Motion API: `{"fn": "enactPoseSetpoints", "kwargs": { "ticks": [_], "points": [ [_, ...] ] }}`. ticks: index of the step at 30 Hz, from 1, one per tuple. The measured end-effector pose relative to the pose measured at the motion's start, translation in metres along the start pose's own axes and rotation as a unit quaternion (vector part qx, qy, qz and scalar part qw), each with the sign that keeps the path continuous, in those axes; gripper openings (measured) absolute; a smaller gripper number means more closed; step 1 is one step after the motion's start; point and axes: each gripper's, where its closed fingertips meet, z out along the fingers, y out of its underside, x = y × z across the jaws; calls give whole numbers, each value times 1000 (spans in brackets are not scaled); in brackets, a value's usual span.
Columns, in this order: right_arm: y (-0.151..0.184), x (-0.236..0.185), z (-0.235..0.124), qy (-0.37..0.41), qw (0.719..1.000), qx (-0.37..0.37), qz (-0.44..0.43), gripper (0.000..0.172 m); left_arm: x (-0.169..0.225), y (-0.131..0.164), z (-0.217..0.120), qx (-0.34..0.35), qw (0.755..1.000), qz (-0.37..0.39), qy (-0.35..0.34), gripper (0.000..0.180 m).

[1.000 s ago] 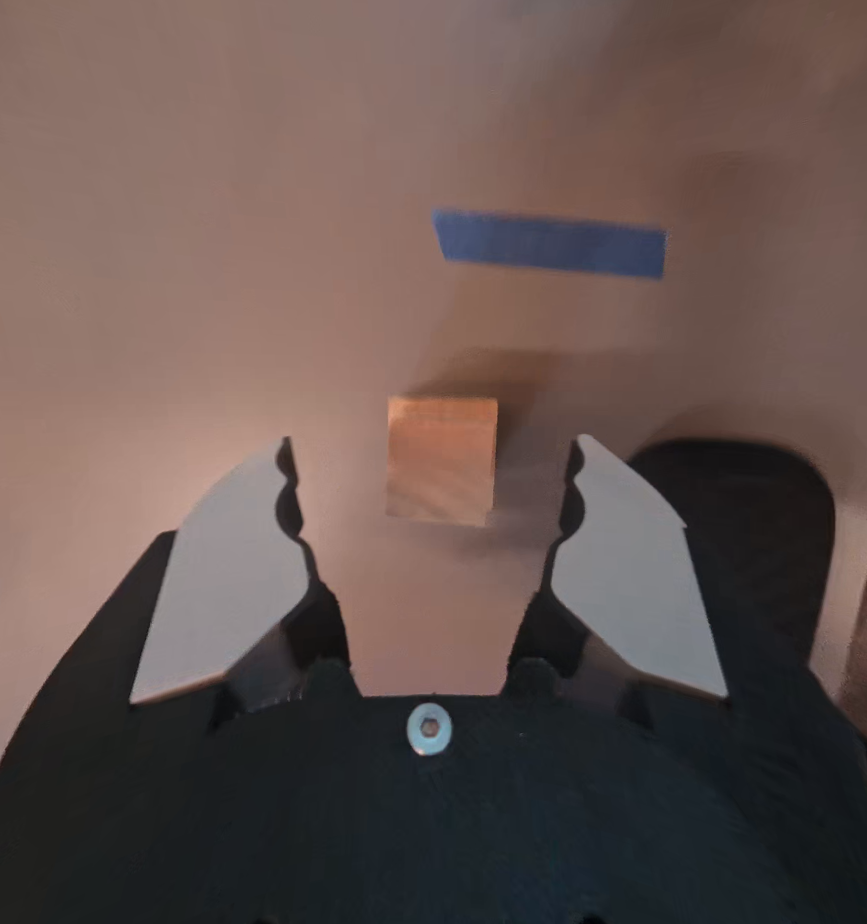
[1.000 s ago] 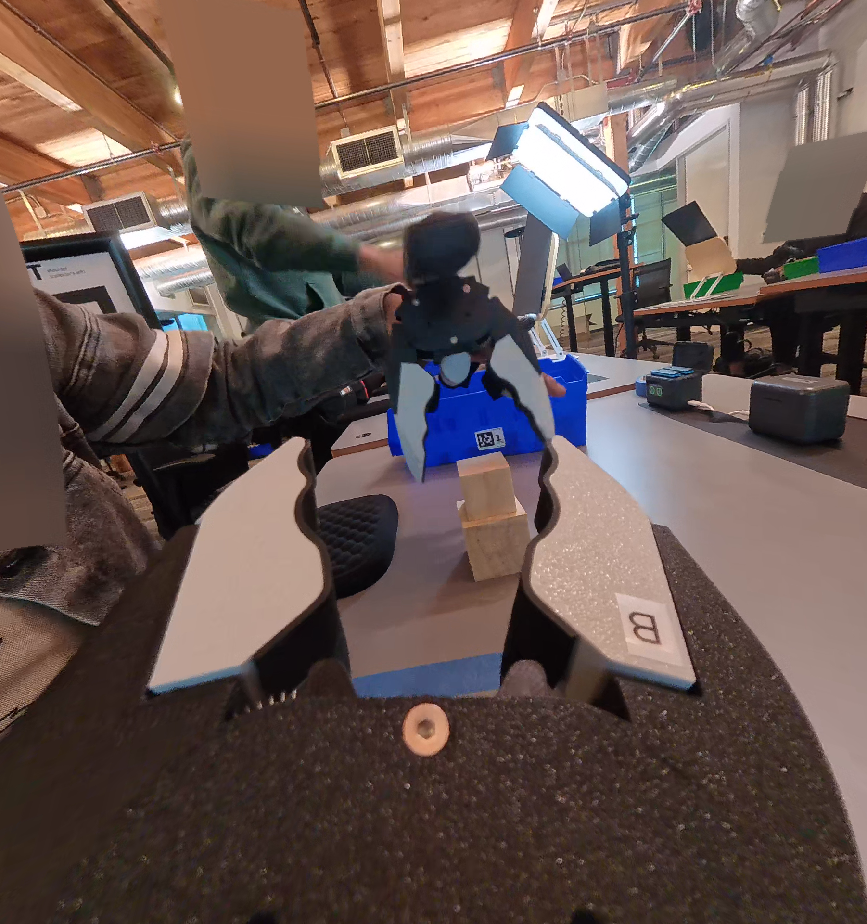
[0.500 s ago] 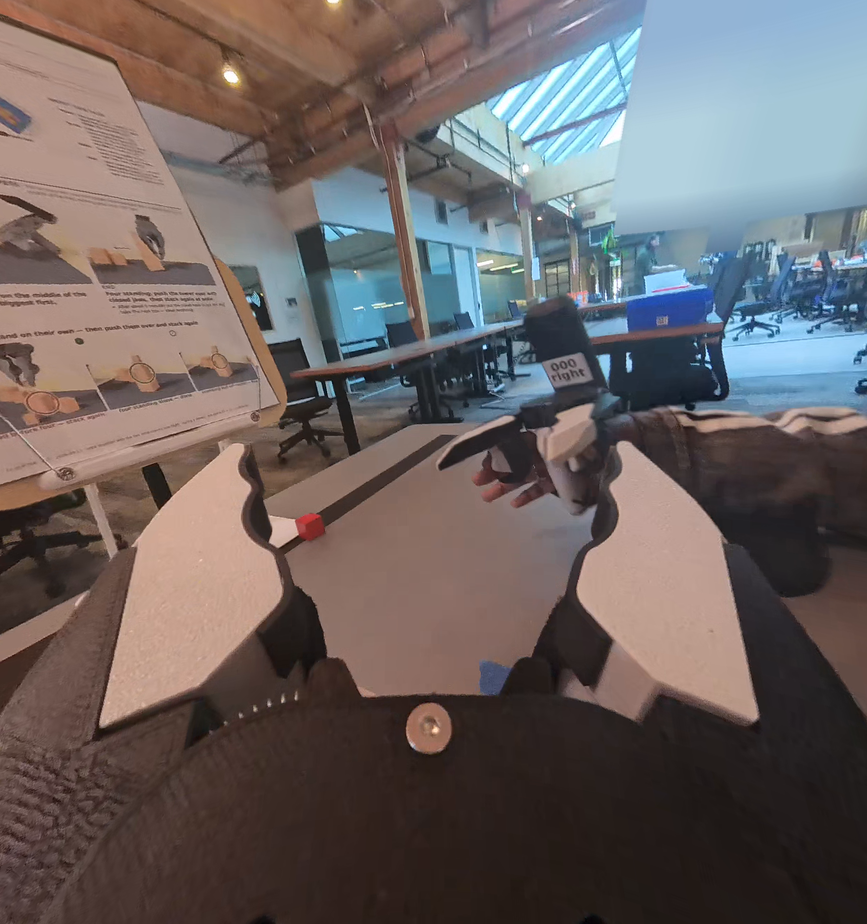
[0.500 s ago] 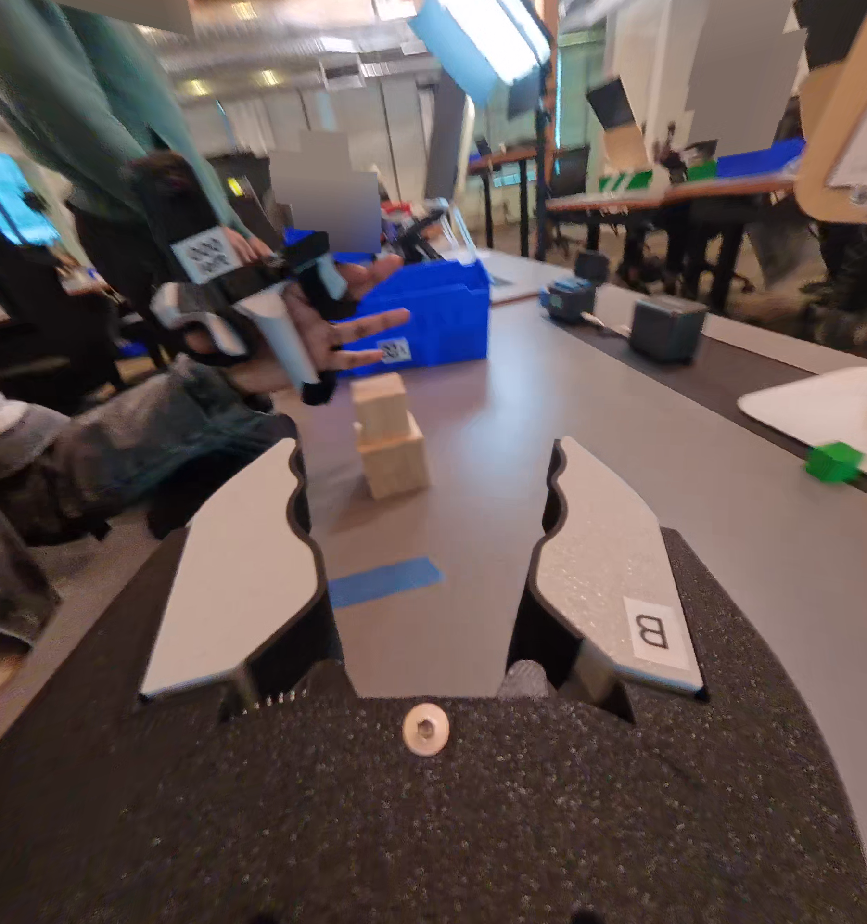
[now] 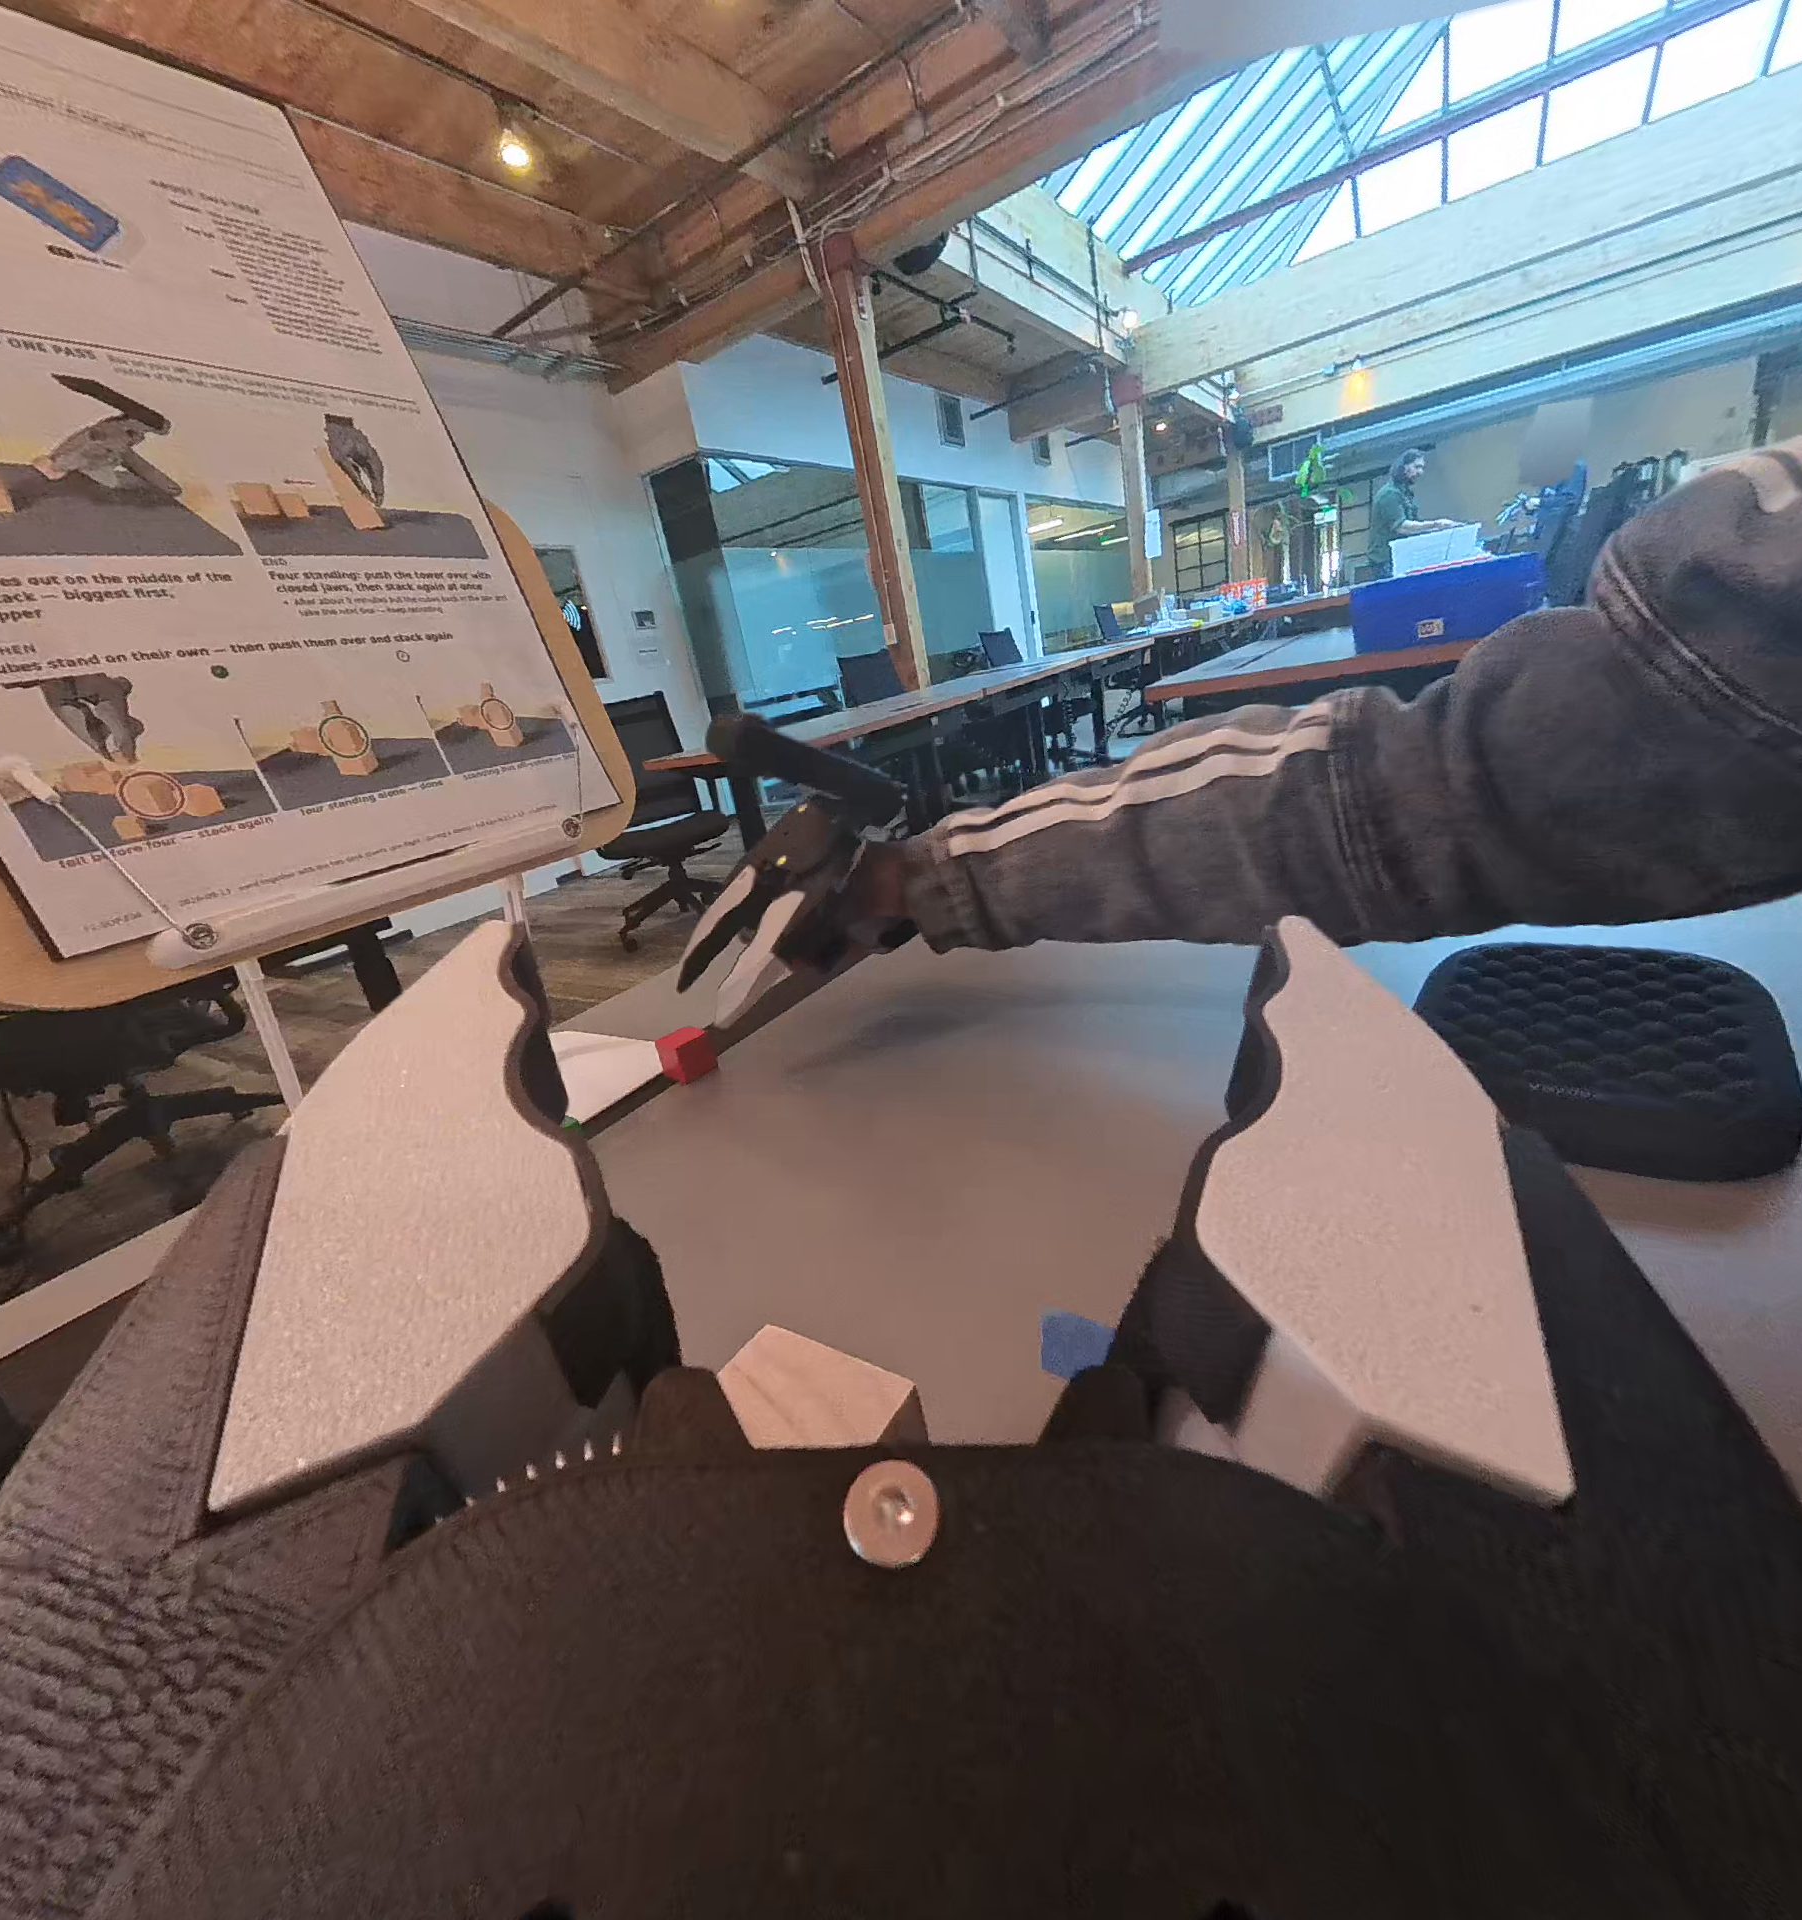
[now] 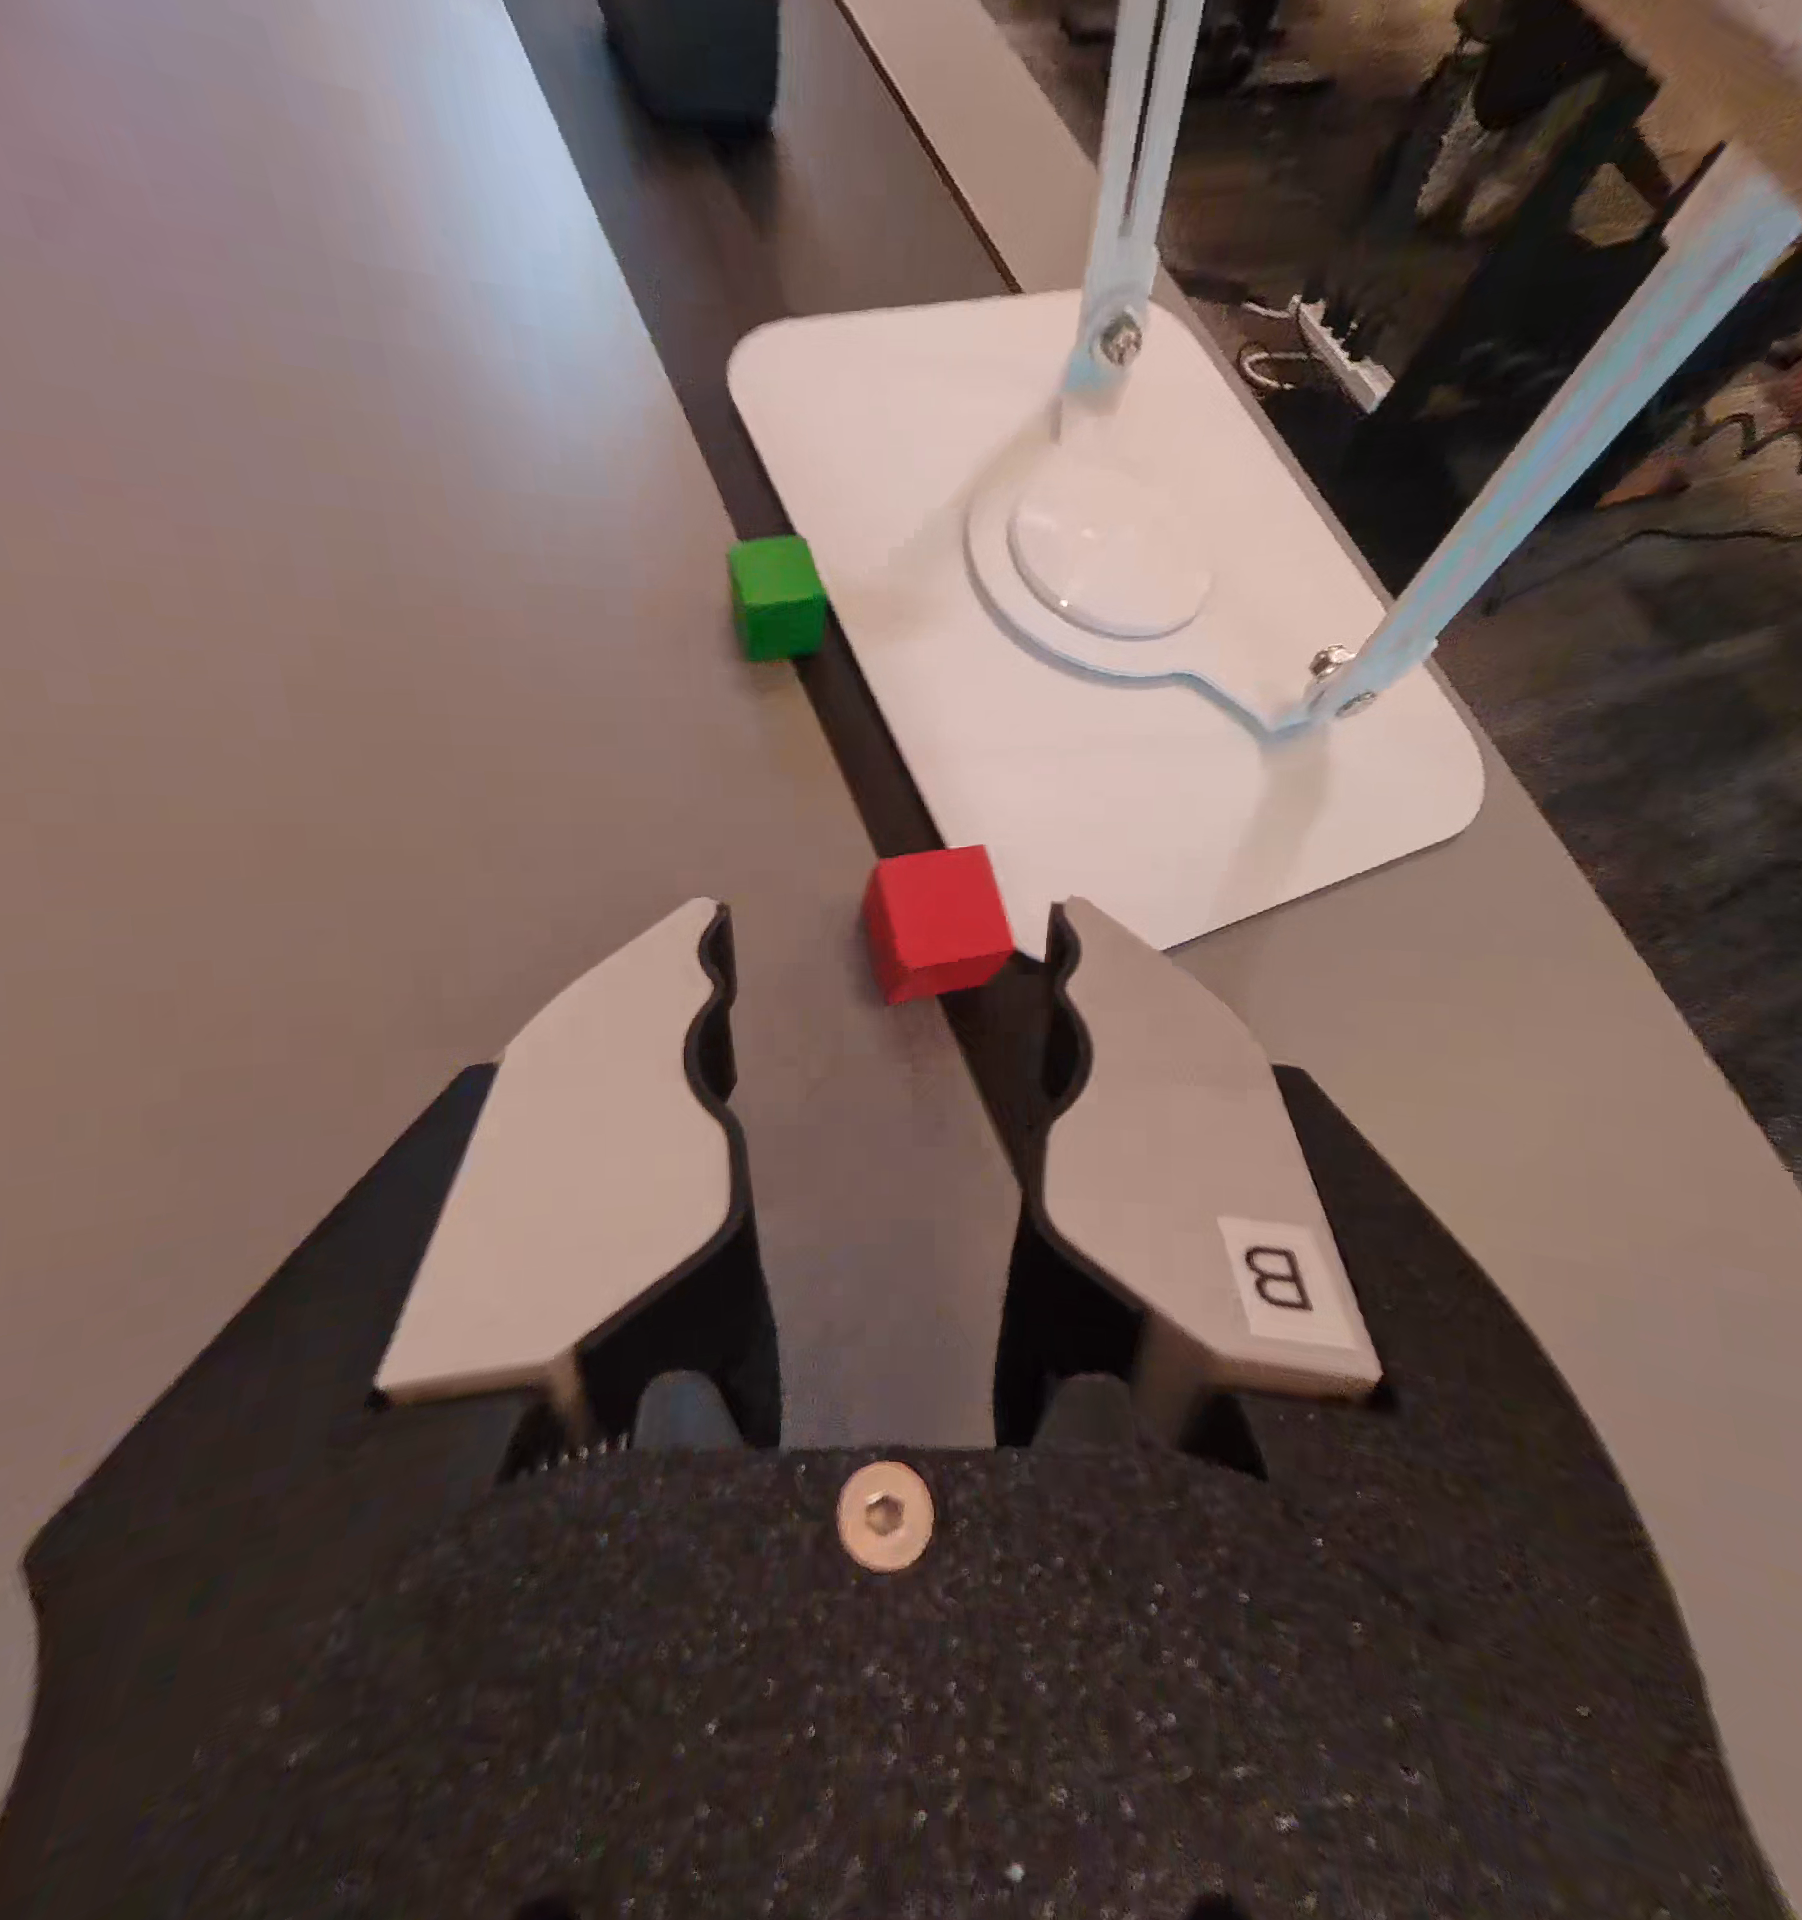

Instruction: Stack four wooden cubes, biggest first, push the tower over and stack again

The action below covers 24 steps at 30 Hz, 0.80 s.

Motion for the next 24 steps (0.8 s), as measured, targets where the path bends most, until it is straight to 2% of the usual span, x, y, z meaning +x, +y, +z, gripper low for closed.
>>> {"fn": "enactPoseSetpoints", "kwargs": {
  "ticks": [4, 6, 7, 10, 12, 15, 18, 21, 24],
  "points": [
    [17, 9, 25, 4, 999, -42, -18, 55, 1, 6, 1, -11, 1000, 0, 4, 125],
    [23, 8, 33, -2, 999, -49, -20, 45, 1, 7, 1, -15, 1000, 5, 3, 125],
    [24, 6, 35, -8, 998, -54, -18, 31, 2, 7, 1, -16, 1000, 7, 4, 125],
    [20, -5, 31, -18, 998, -55, 10, 28, 1, 9, 1, -20, 1000, 16, 0, 125],
    [1, -21, 19, -31, 998, -11, 47, 28, 1, 10, 2, -26, 999, 29, -5, 123],
    [-47, -69, -15, -83, 984, 97, 122, 28, 2, 9, 4, -29, 998, 60, -19, 116],
    [-97, -139, -62, -168, 941, 213, 200, 28, 6, 6, 9, -32, 994, 103, -33, 110],
    [-136, -201, -115, -247, 862, 340, 283, 28, 18, -5, 18, -21, 989, 135, -50, 100],
    [-149, -251, -145, -310, 783, 404, 357, 28, 33, -13, 29, -30, 981, 177, -74, 90]
  ]
}}
